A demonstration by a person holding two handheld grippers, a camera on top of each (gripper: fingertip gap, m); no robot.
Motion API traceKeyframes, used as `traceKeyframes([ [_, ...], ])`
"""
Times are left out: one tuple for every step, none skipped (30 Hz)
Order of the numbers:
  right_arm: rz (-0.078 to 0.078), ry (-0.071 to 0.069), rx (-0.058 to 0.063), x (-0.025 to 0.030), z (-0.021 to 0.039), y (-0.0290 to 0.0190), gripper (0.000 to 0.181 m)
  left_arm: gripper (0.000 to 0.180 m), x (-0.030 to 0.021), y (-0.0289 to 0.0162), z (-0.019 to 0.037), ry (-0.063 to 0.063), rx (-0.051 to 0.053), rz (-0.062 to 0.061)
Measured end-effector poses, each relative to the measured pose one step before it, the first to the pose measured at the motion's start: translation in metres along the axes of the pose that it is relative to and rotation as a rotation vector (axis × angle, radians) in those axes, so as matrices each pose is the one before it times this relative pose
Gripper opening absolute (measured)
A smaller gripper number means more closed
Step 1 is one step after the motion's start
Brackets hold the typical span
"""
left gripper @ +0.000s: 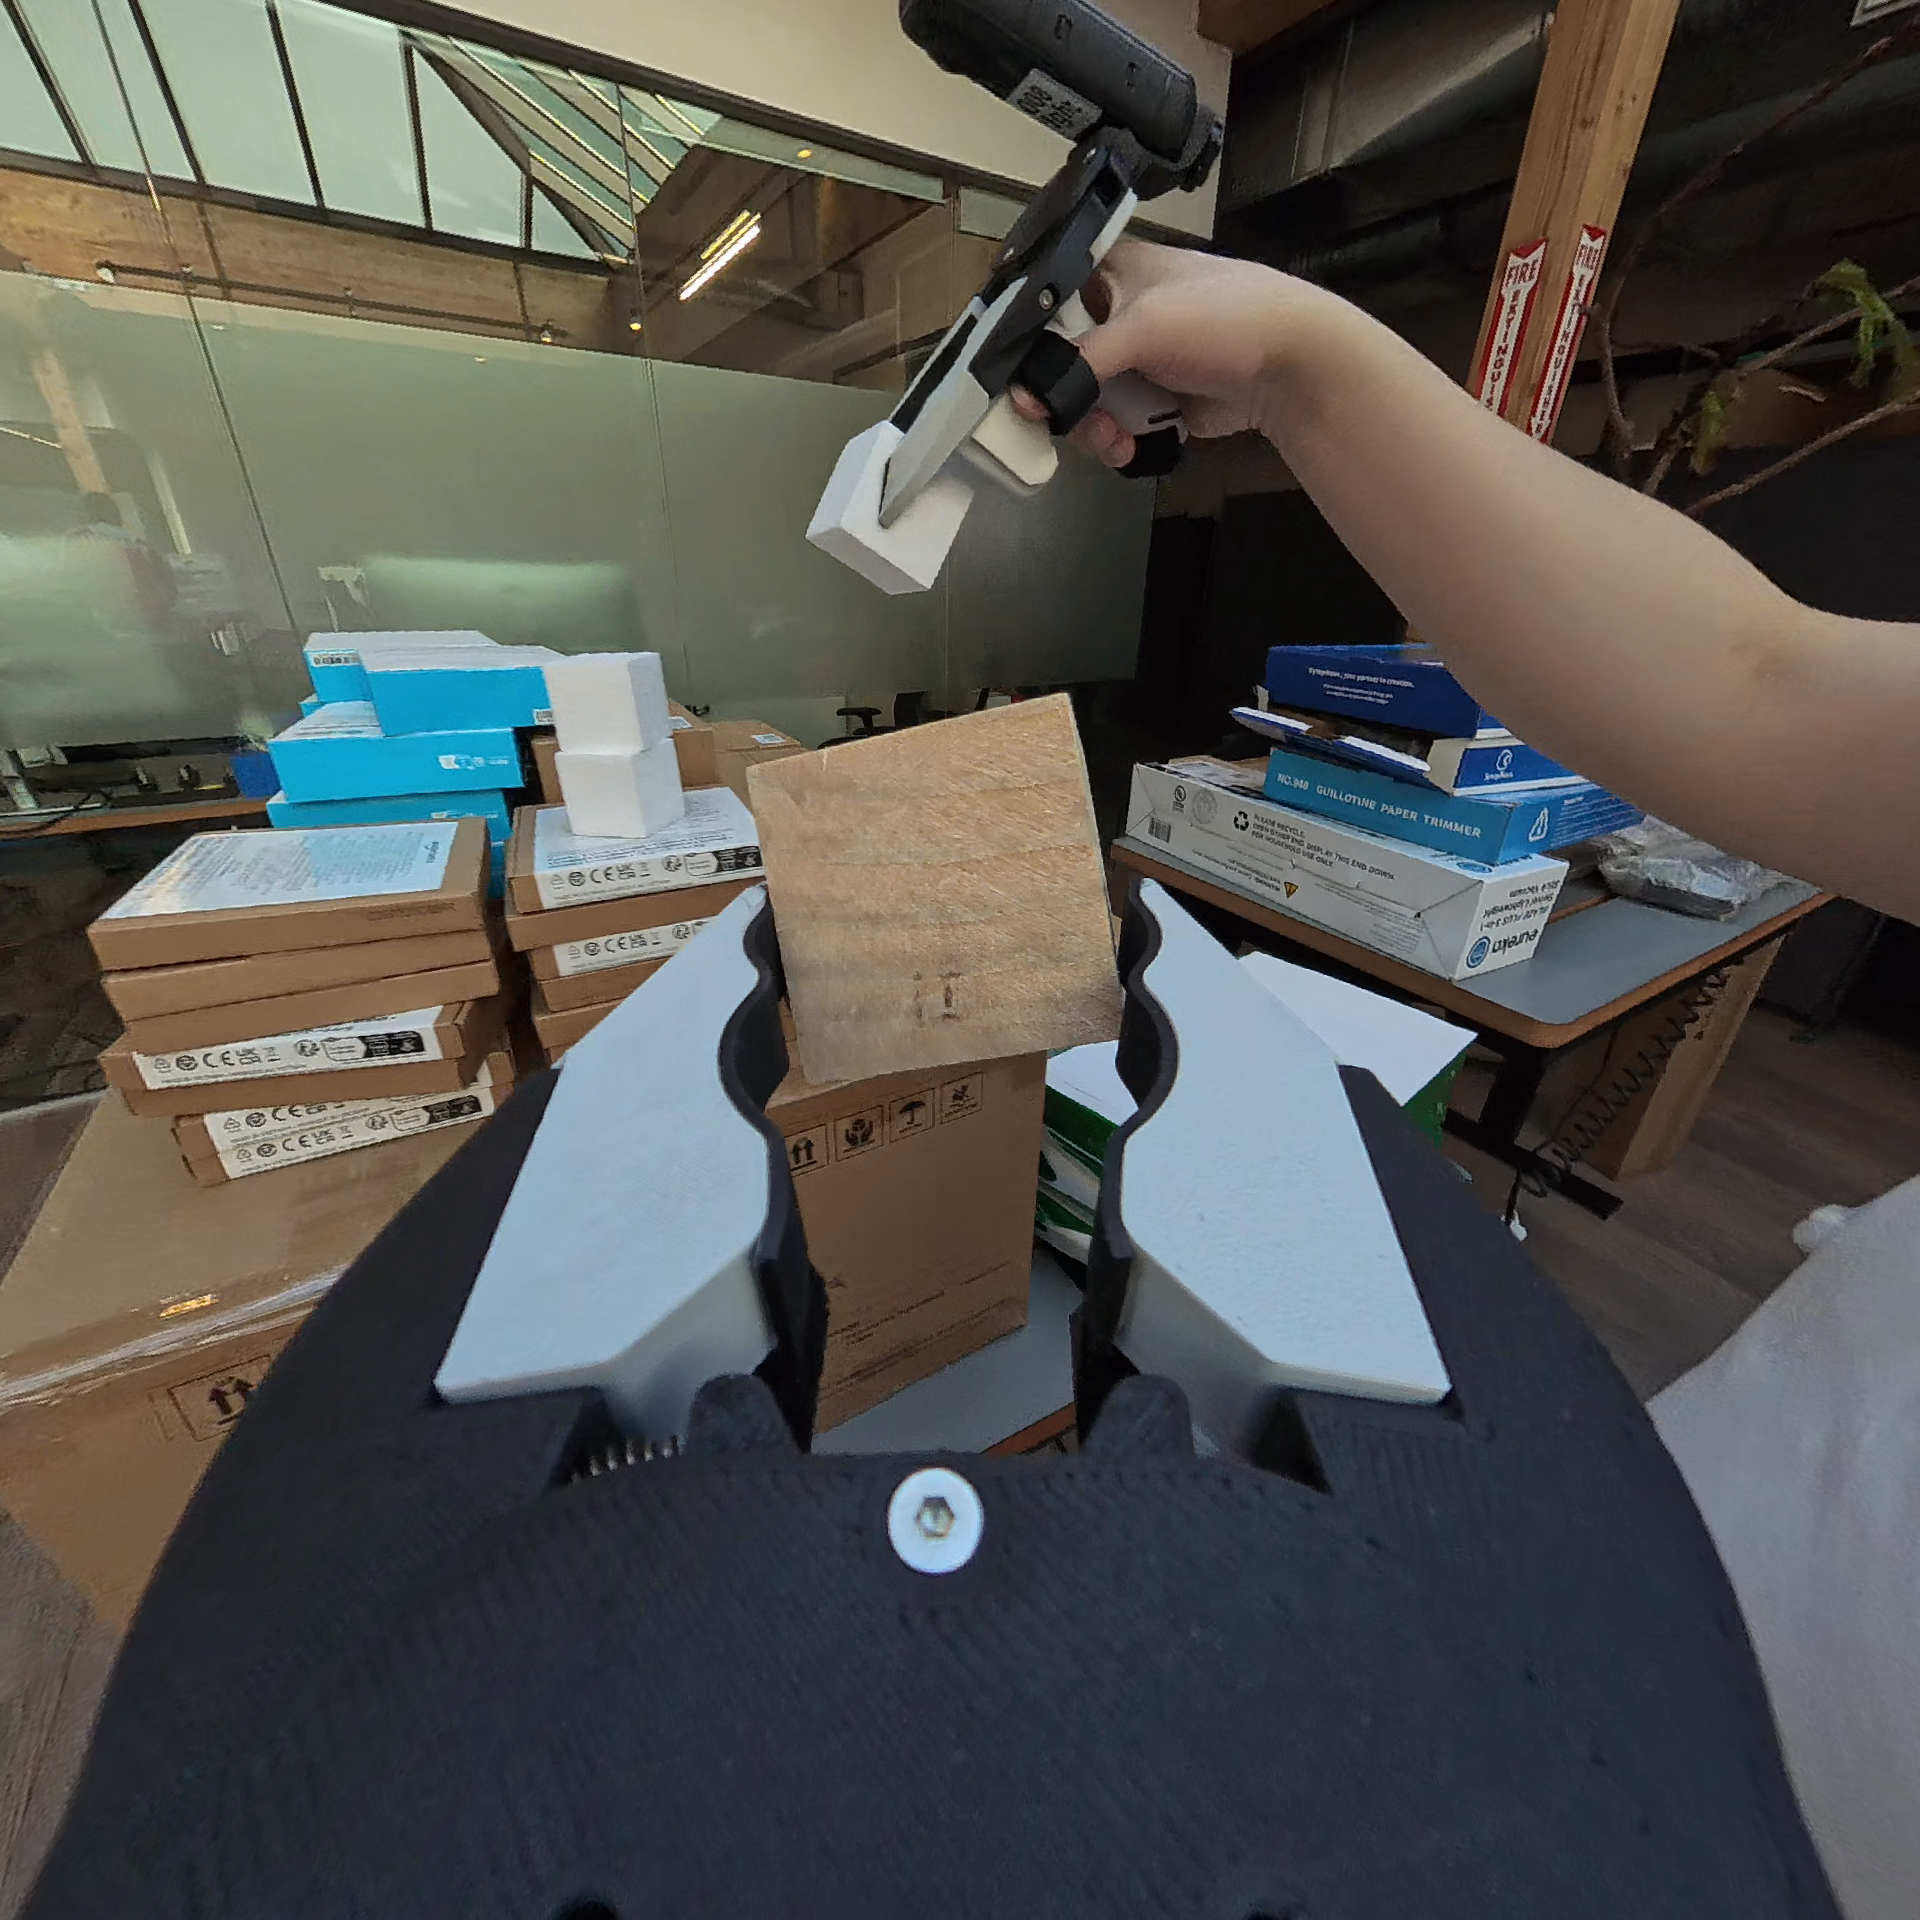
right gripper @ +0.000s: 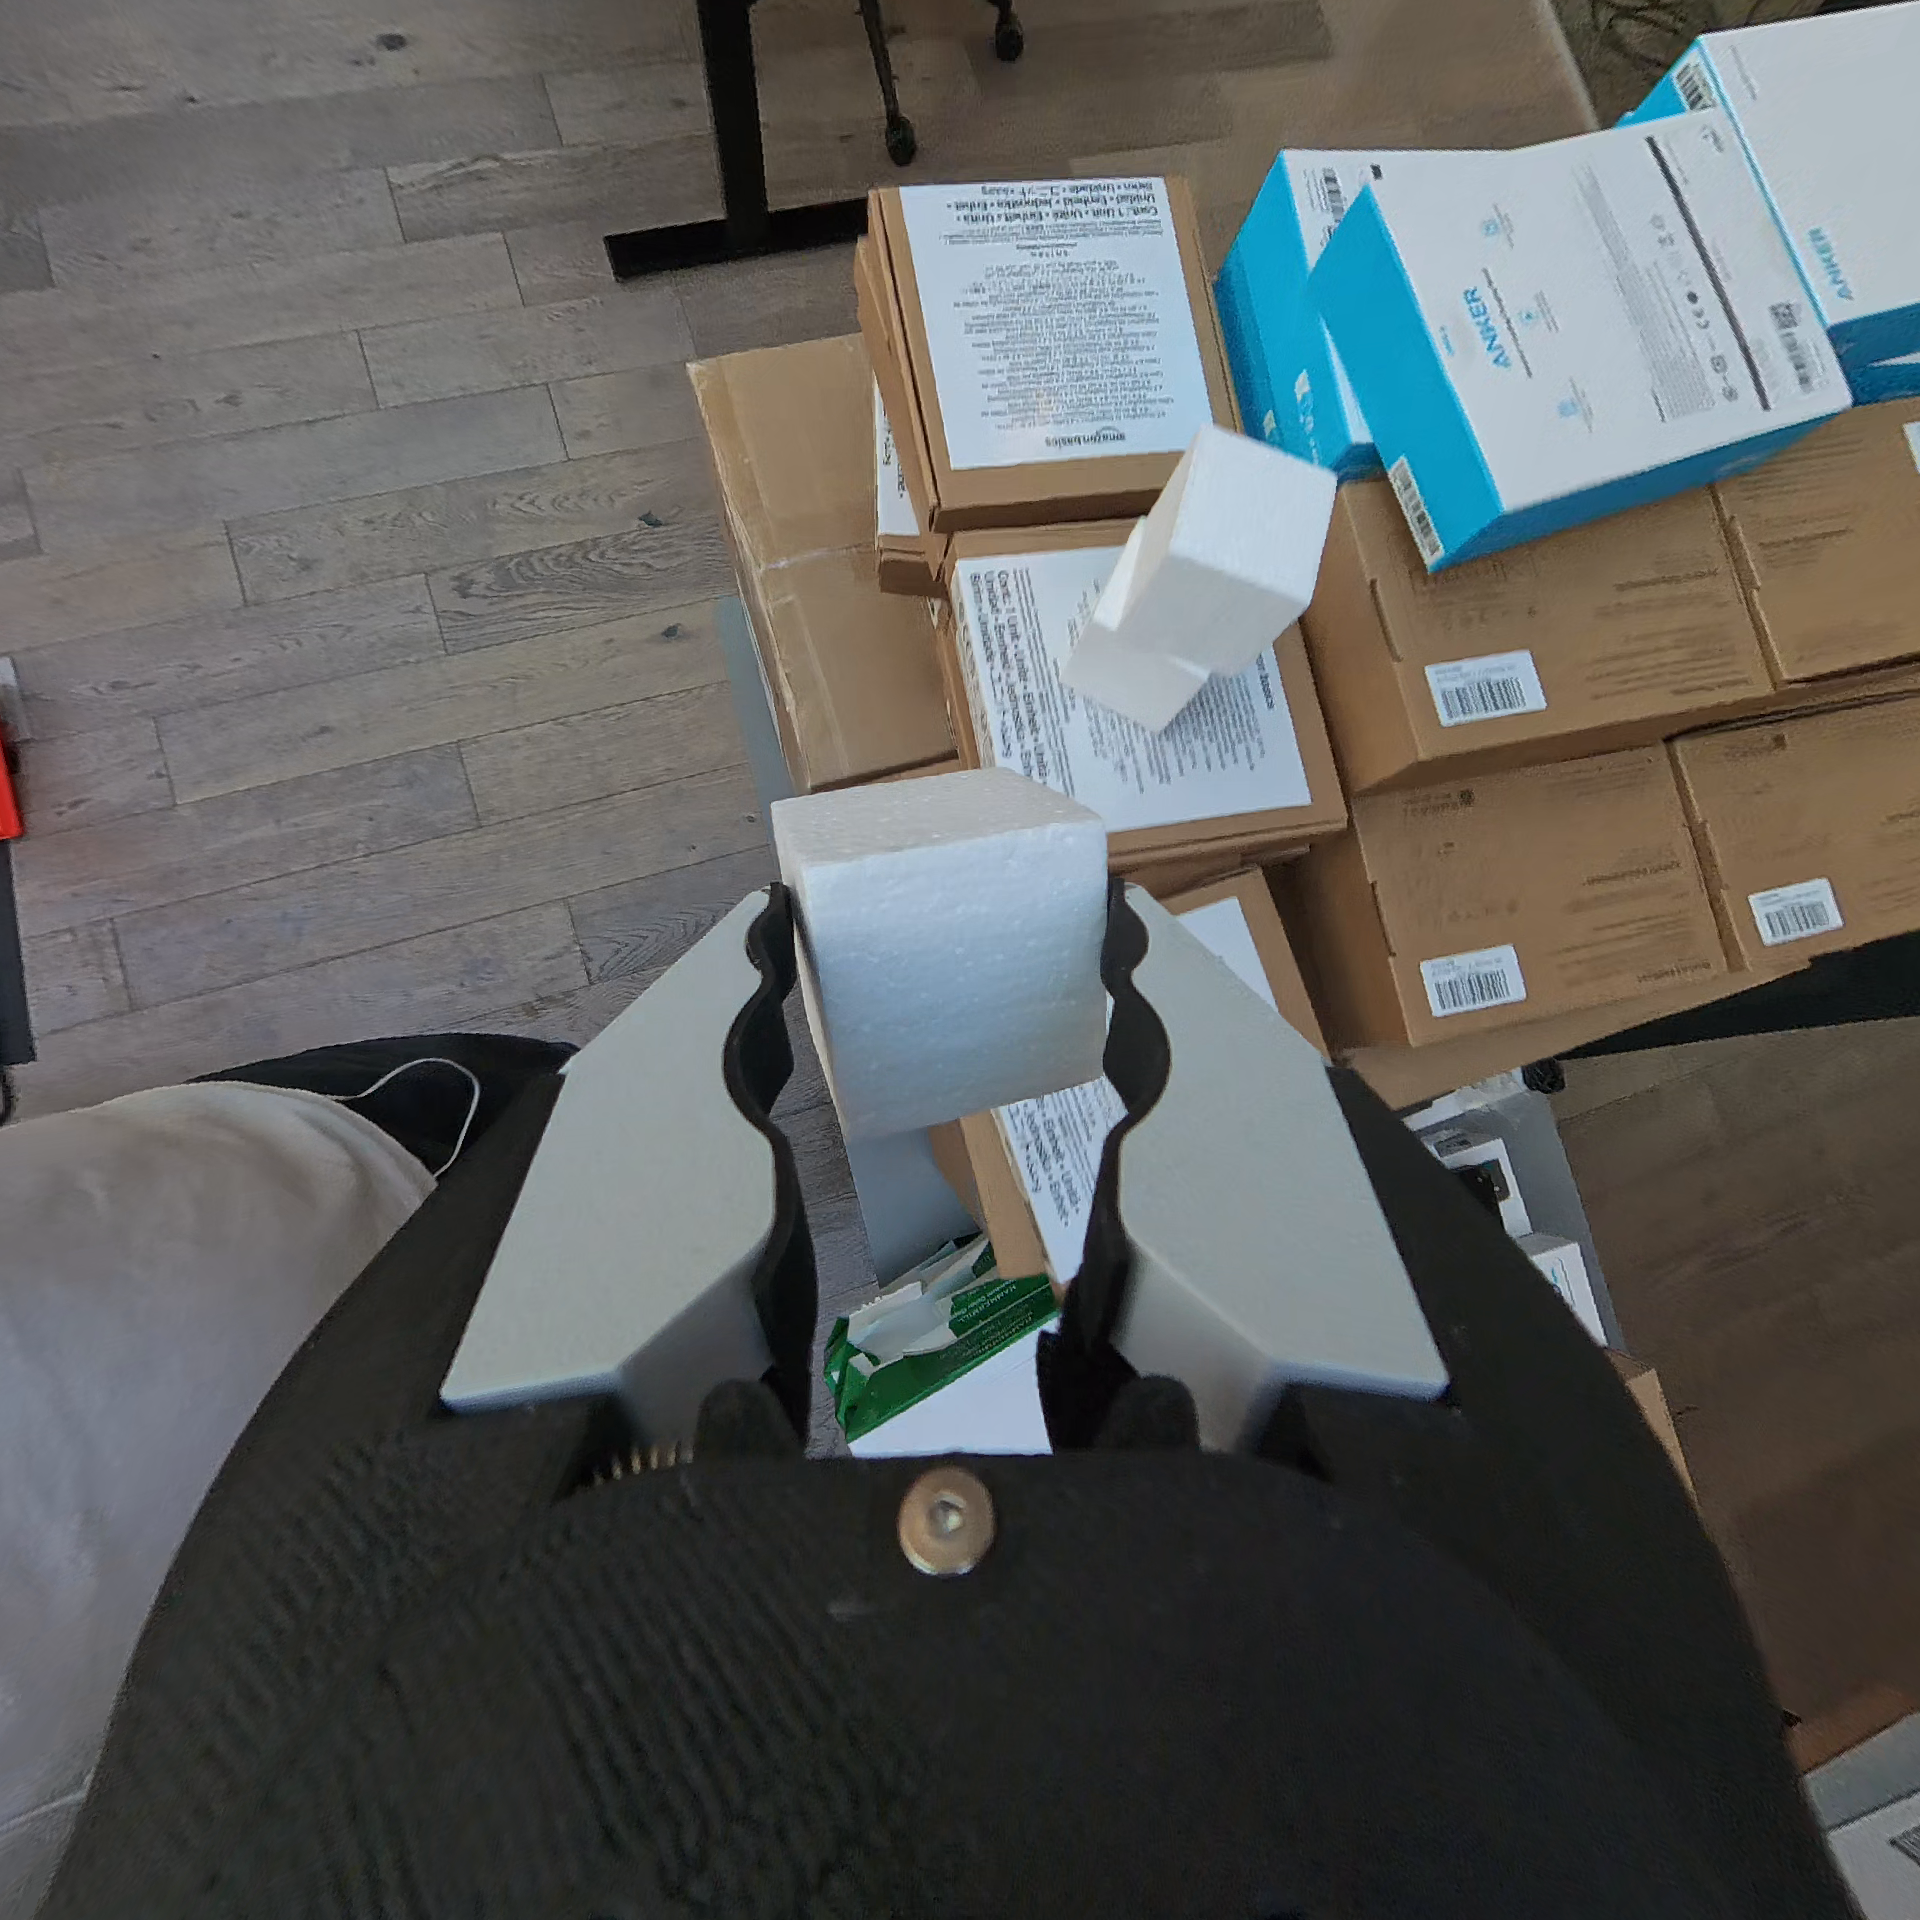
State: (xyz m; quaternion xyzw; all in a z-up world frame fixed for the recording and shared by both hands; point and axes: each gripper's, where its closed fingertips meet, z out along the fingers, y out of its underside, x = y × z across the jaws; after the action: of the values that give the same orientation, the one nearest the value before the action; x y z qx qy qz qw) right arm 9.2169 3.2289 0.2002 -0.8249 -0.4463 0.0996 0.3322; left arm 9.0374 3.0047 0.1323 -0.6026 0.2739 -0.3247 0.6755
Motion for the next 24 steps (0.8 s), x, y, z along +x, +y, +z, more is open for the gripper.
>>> traceKeyframes([
  [0.0161,-0.0128,-0.0207,0.00853,0.01235,-0.01771,0.059,0.063,-0.01854,-0.00201,-0.00173,0.0007,-0.0036,-0.0086],
  [0.0146,0.0076,-0.0357,0.011,0.01233,-0.01338,0.059,0.063,-0.01718,-0.00189,-0.00338,0.0006,-0.0044,-0.0018],
  [0.0083,0.0207,-0.0455,0.01164,0.01217,-0.00983,0.059,0.062,-0.01539,-0.00326,-0.00484,0.0015,0.0081,0.0087],
  [0.0018,0.0167,-0.0436,0.00953,0.01207,-0.00827,0.059,0.062,-0.01565,-0.00192,-0.00522,-0.0073,0.0003,0.0137],
  [-0.0019,0.0051,-0.0469,0.00679,0.01119,-0.00685,0.059,0.062,-0.01637,-0.00076,-0.00446,-0.0154,-0.0072,0.0155],
  [-0.0042,-0.0015,-0.0419,0.00504,0.00979,-0.0066,0.059,0.062,-0.01604,-0.00027,-0.00365,-0.0161,-0.0097,0.0085],
  [-0.0014,-0.0011,-0.0364,0.00464,0.00817,-0.00612,0.059,0.062,-0.0145,-0.00046,-0.0027,-0.0109,-0.0075,-0.0043],
  [0.0011,0.0019,-0.0329,0.00504,0.0071,-0.00567,0.059,0.062,-0.01203,-0.00079,-0.00184,-0.0002,-0.0003,-0.0165],
  [0.0001,0.0063,-0.0332,0.00566,0.00671,-0.00432,0.059,0.062,-0.01076,-0.00059,-0.00087,0.0025,0.0063,-0.0287],
  [-0.0031,0.0185,-0.0378,0.00762,0.00561,-0.00248,0.059,0.062,-0.00908,-0.00009,0.00011,0.0056,0.0114,-0.031],
  [-0.0009,0.0144,-0.0289,0.00691,0.00457,-0.00234,0.059,0.062,-0.00701,0.0004,0.00082,0.0135,0.0137,-0.0246],
  [0.003,-0.0052,-0.0203,0.00387,0.00376,-0.00281,0.059,0.062,-0.00584,0.00098,0.00142,0.0146,0.0132,-0.0182],
  [0.0054,-0.0138,-0.0162,0.0026,0.00308,-0.00277,0.059,0.062,-0.00612,0.00151,0.00163,0.0055,0.0095,-0.0127],
  [0.0066,-0.0099,-0.0153,0.00302,0.0027,-0.00271,0.059,0.062,-0.00643,0.00215,0.00199,-0.0036,0.0029,-0.0072],
  [0.0107,0.0021,-0.0092,0.00402,0.00212,-0.0032,0.059,0.062,-0.00582,0.00248,0.0022,-0.006,-0.003,-0.0042],
  [0.0116,-0.0011,-0.0092,0.00243,0.00217,-0.00254,0.059,0.062,-0.00441,0.00207,0.00218,-0.0021,-0.0044,-0.0011],
  [0.0039,-0.0094,-0.0154,-0.00006,0.00257,-0.00098,0.059,0.062,-0.00337,0.00148,0.00195,0.0018,-0.0036,0.0014],
  [-0.0037,-0.0094,-0.0131,-0.00104,0.00256,-0.00085,0.059,0.062,-0.00305,0.0012,0.00194,0.0022,-0.0035,0.0012],
  [-0.0035,-0.008,-0.0161,-0.00118,0.00258,-0.00001,0.059,0.062,-0.00318,0.00097,0.00205,0.0025,-0.0042,0.0001],
  [-0.0029,-0.0005,-0.021,0.00013,0.00254,0.00107,0.059,0.062,-0.00307,0.00093,0.00214,0.0025,-0.0039,-0.0007],
  [-0.0082,0.012,-0.0198,0.00215,0.00212,0.00099,0.059,0.062,-0.0031,0.00061,0.0024,0.0016,-0.0022,-0.0022],
  [-0.0069,0.0137,-0.0112,0.00255,0.00177,0.00011,0.059,0.062,-0.00242,0.00063,0.00282,0.0044,-0.0012,-0.004],
  [0.0014,-0.0034,-0.0085,-0.00018,0.00174,0.00014,0.059,0.062,-0.00145,0.00058,0.00308,0.0073,-0.001,-0.0054],
  [0.0025,-0.0132,-0.0116,-0.00177,0.00185,0.0008,0.059,0.062,-0.00113,0.00066,0.00349,0.0063,-0.0007,-0.004],
])
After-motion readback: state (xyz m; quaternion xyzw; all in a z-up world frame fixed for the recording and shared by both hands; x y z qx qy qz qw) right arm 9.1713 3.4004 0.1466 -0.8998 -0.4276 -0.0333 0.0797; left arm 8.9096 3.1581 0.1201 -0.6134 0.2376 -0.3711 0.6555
